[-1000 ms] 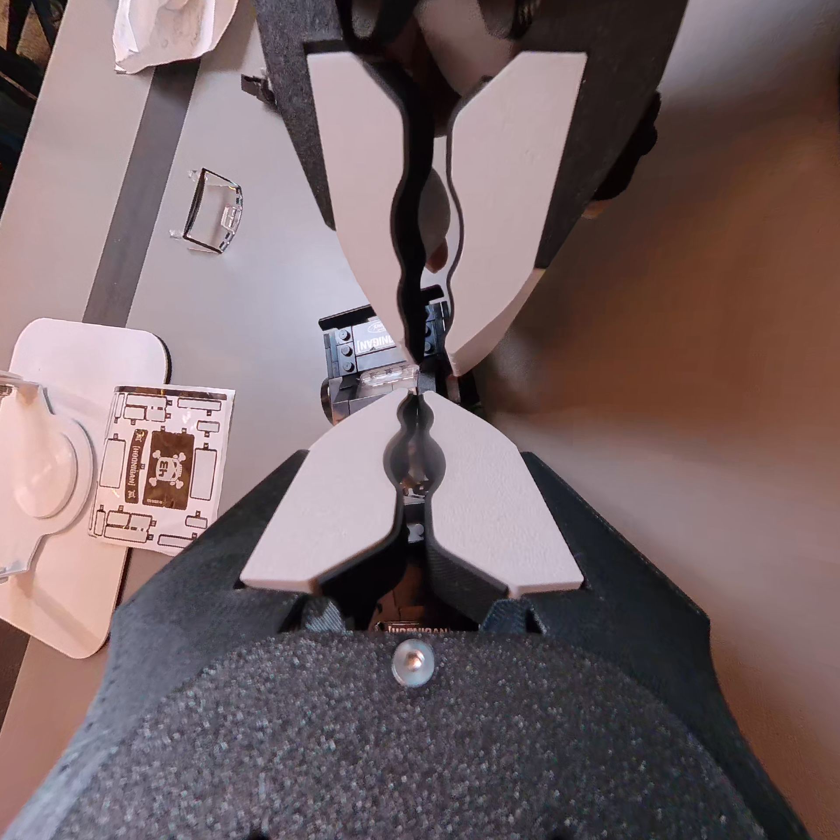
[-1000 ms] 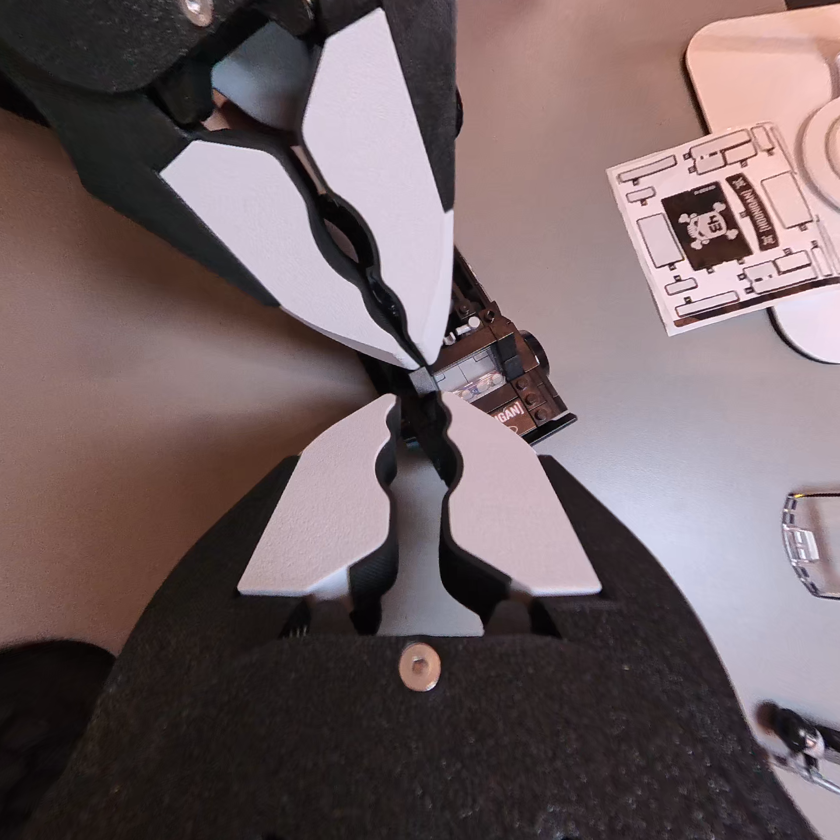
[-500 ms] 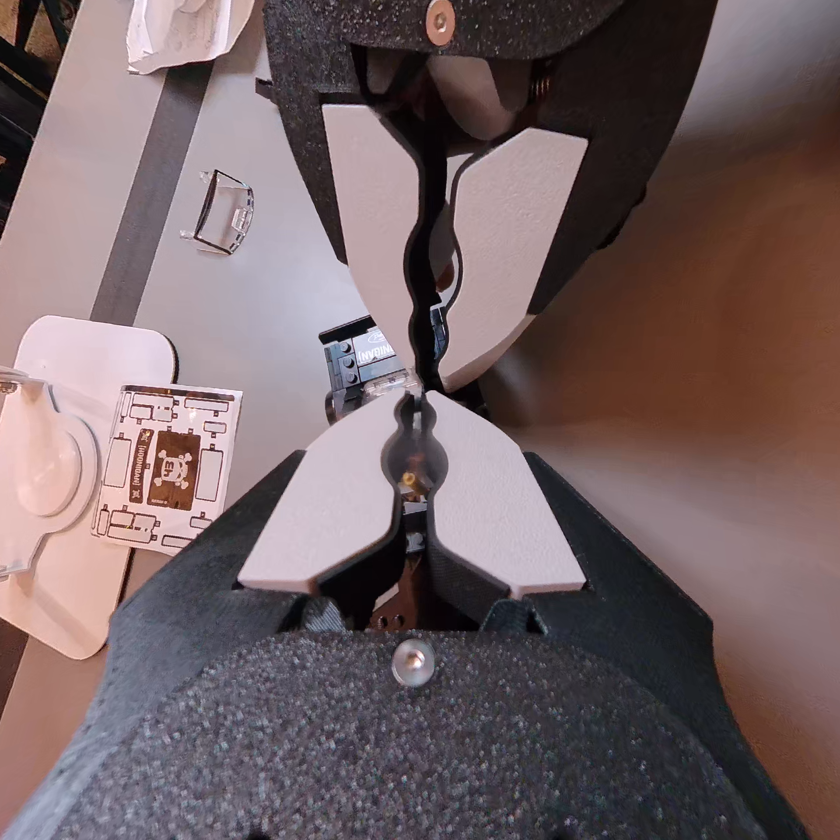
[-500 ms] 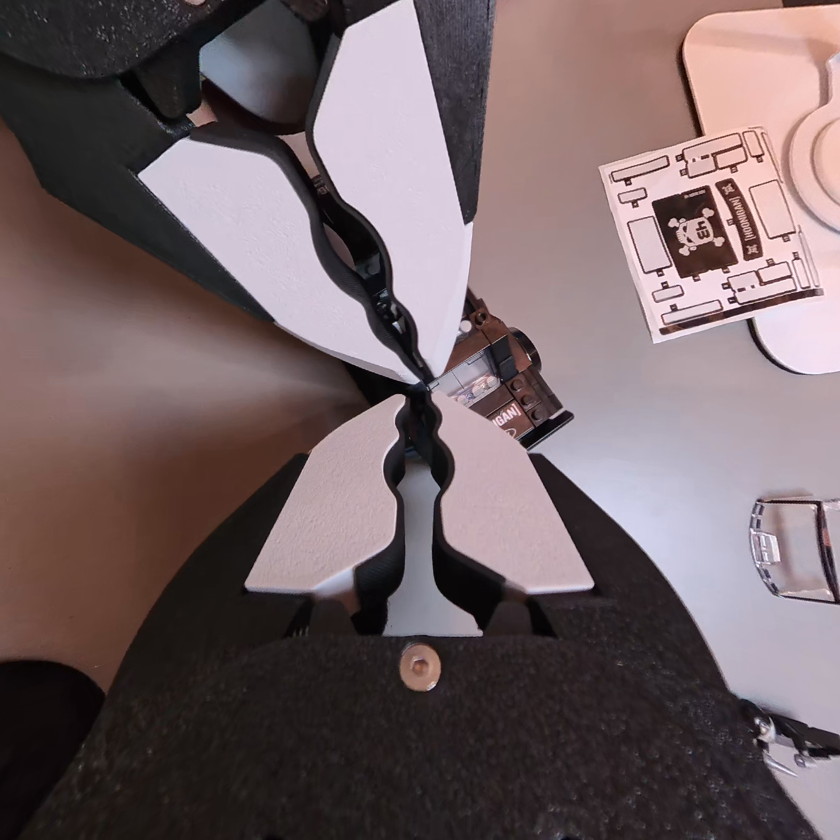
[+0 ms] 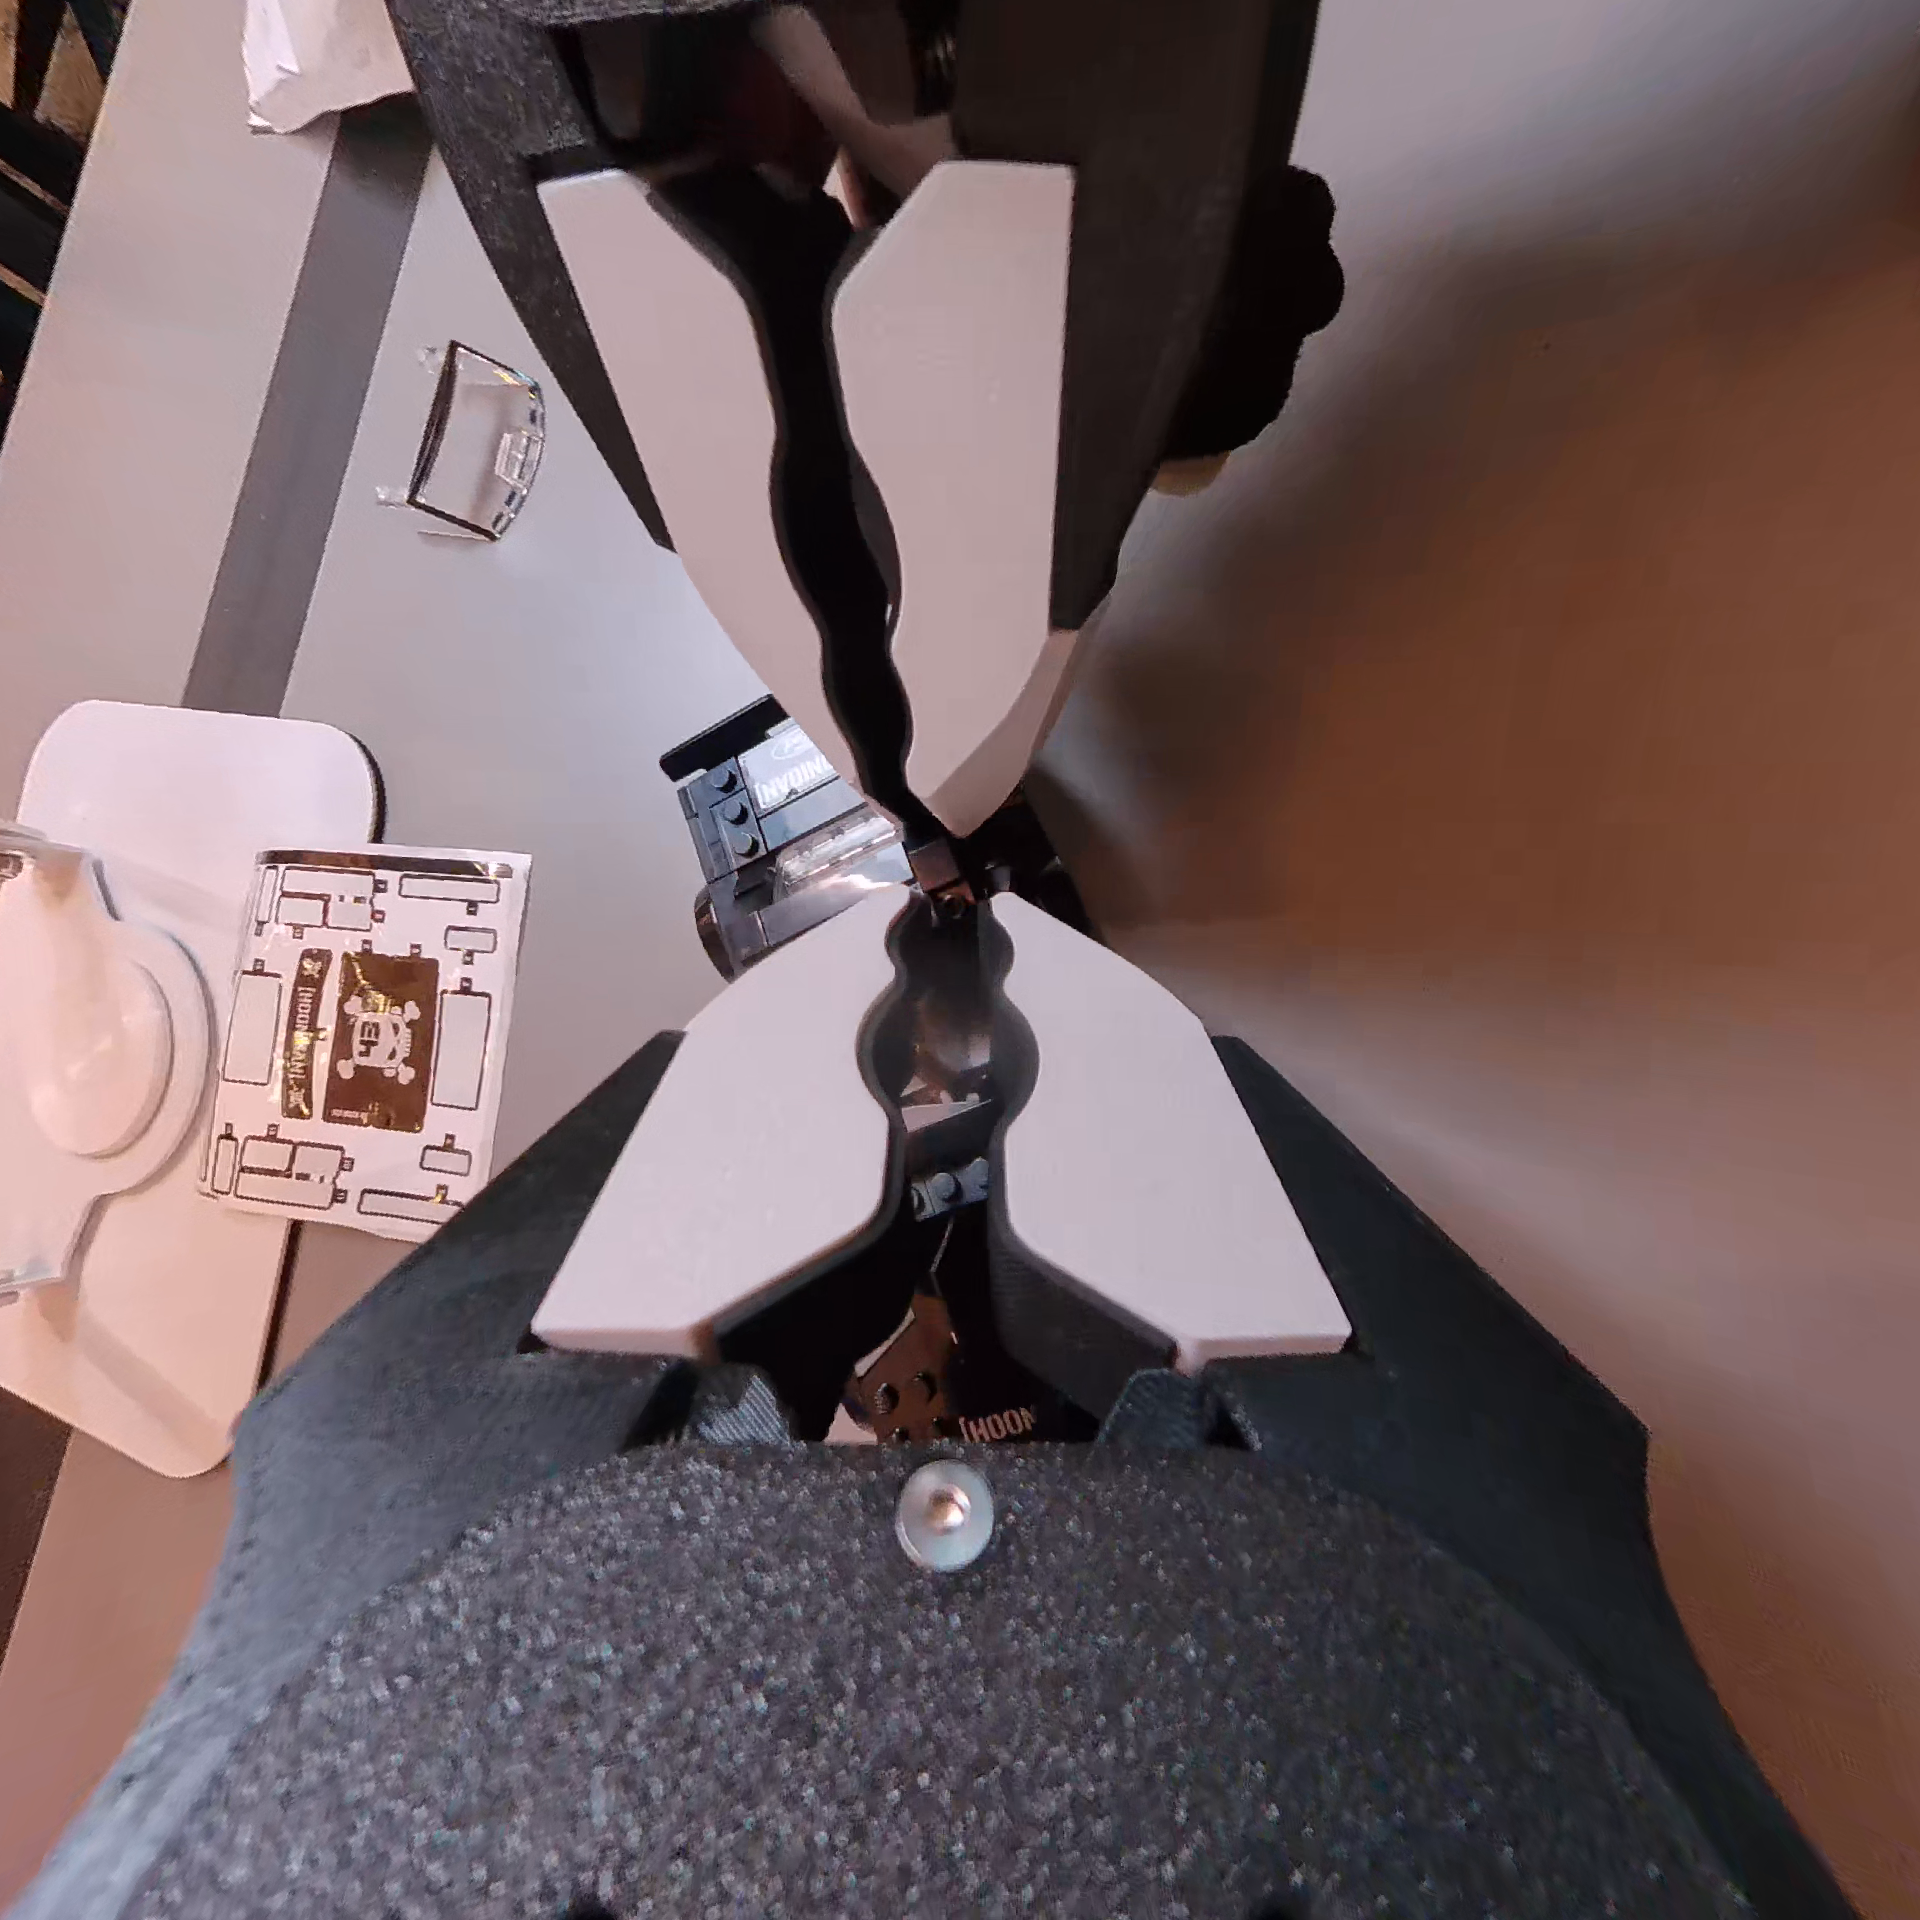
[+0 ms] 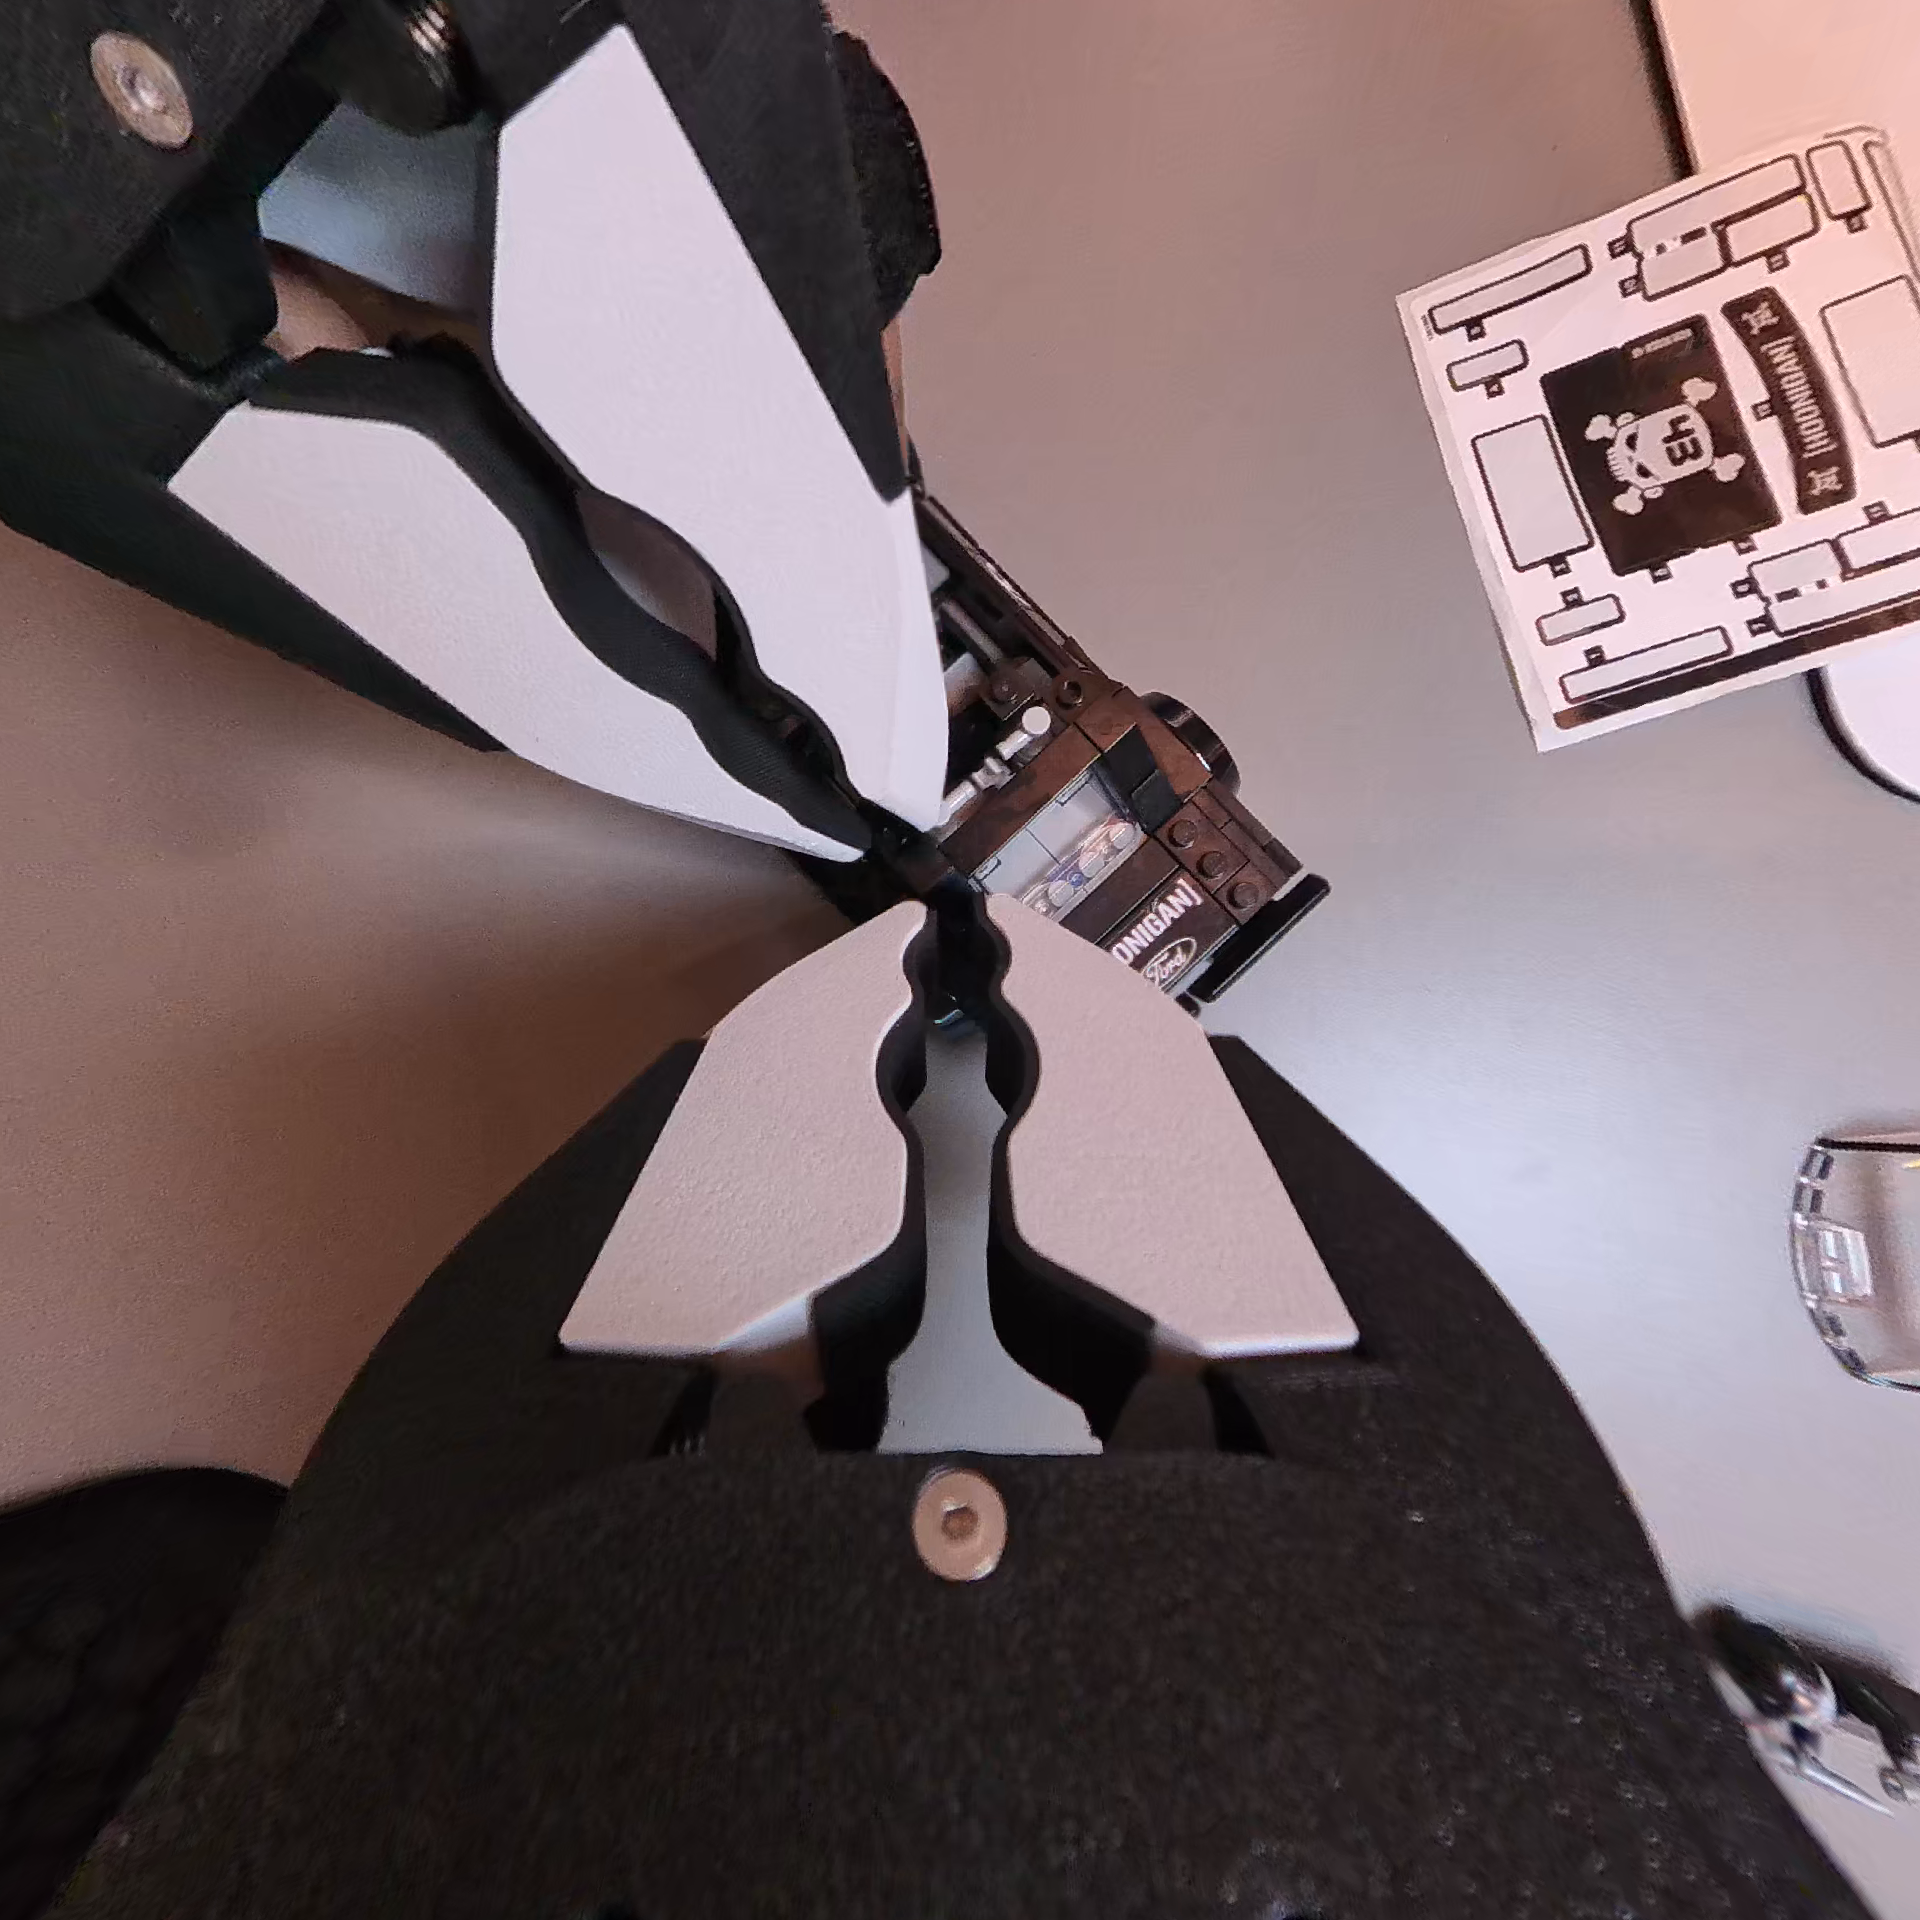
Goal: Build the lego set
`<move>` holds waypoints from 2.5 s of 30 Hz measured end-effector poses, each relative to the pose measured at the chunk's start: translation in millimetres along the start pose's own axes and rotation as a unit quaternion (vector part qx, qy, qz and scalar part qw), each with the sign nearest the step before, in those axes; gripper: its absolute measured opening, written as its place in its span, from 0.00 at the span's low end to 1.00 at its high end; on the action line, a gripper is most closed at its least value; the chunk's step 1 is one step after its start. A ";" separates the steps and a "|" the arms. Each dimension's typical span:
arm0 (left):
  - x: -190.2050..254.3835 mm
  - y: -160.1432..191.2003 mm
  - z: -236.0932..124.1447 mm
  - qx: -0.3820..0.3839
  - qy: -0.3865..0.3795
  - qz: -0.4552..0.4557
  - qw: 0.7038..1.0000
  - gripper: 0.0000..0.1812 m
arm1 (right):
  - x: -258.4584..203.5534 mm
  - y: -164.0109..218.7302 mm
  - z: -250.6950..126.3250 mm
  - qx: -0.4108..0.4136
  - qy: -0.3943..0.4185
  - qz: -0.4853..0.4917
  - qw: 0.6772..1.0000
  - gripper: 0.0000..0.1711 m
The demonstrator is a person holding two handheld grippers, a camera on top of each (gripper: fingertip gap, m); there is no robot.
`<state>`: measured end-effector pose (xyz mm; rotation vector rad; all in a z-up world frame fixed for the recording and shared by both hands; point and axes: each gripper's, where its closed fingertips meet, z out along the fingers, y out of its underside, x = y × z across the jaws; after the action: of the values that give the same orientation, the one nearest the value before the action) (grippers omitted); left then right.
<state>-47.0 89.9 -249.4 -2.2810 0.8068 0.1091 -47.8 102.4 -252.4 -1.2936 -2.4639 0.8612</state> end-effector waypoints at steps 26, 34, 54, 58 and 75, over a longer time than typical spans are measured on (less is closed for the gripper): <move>-5.6 -1.5 2.4 0.013 -0.001 -0.011 1.000 0.00 | 7.7 -2.1 0.0 -0.001 0.062 -0.092 0.994 0.04; -10.4 -2.4 2.6 0.027 -0.002 -0.027 0.999 0.05 | 10.5 -2.6 1.2 -0.009 0.048 -0.080 0.996 0.04; -15.0 -4.2 7.2 0.024 -0.005 -0.024 0.999 0.06 | 14.6 -3.2 -13.4 0.027 0.012 -0.029 0.999 0.11; -16.4 -3.3 7.1 0.018 -0.006 -0.023 1.000 0.05 | 38.0 3.2 -15.3 0.015 0.021 0.003 1.000 0.20; -7.8 2.1 -0.2 -0.002 -0.015 -0.025 1.000 0.05 | 16.6 19.2 -8.1 0.097 -0.060 0.297 0.948 0.04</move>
<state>-54.5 92.7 -248.3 -2.2968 0.7351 0.1216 -40.8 127.4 -258.5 -1.9918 -2.0045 1.3098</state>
